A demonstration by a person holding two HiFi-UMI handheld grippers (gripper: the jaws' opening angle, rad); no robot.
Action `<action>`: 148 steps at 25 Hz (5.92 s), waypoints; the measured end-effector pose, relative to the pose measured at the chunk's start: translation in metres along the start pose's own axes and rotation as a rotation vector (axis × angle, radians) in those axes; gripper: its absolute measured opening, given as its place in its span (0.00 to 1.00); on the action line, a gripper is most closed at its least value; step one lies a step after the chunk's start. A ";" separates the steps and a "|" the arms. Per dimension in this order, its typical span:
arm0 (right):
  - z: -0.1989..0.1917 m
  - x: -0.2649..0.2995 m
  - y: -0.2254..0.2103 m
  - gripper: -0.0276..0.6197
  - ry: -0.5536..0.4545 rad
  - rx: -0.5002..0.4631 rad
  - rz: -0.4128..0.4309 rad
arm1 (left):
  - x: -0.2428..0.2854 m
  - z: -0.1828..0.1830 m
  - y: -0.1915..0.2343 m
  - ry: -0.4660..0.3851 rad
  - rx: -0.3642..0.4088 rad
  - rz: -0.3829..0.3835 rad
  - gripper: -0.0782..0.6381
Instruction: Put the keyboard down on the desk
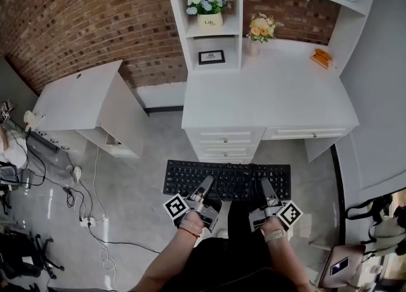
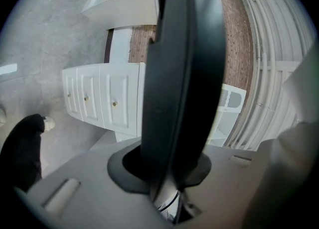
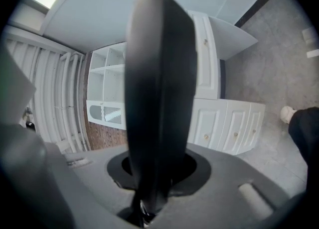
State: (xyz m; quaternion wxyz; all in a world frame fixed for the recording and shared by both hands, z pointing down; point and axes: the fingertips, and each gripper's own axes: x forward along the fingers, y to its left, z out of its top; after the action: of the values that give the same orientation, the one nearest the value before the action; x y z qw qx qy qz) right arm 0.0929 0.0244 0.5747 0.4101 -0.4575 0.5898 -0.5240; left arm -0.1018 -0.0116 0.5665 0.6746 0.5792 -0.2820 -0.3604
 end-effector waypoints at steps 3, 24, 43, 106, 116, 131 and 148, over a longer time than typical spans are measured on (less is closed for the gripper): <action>0.010 0.023 0.000 0.15 0.020 -0.003 0.006 | 0.019 0.008 -0.002 -0.004 0.001 -0.009 0.21; 0.125 0.156 -0.015 0.15 0.020 0.031 -0.021 | 0.193 0.034 0.002 0.018 -0.009 0.030 0.21; 0.194 0.244 -0.040 0.15 0.040 0.071 -0.052 | 0.296 0.051 0.018 0.054 0.018 0.053 0.22; 0.234 0.405 -0.098 0.14 -0.002 0.191 -0.313 | 0.390 0.094 0.042 0.596 0.242 0.302 0.46; 0.235 0.405 -0.099 0.14 -0.002 0.207 -0.310 | 0.377 0.080 0.060 0.808 0.797 0.489 0.12; 0.218 0.387 -0.067 0.44 0.324 -0.027 -0.213 | 0.380 0.082 0.061 0.706 0.712 0.501 0.10; 0.174 0.345 -0.077 0.11 0.808 -0.677 -0.351 | 0.379 0.081 0.073 0.692 0.648 0.532 0.10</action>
State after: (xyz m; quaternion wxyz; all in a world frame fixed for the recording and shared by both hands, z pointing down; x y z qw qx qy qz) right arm 0.1842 -0.3547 0.6301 -0.1121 -0.4180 0.7505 -0.4995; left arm 0.0652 -0.3612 0.6384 0.5829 0.7509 -0.2772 0.1399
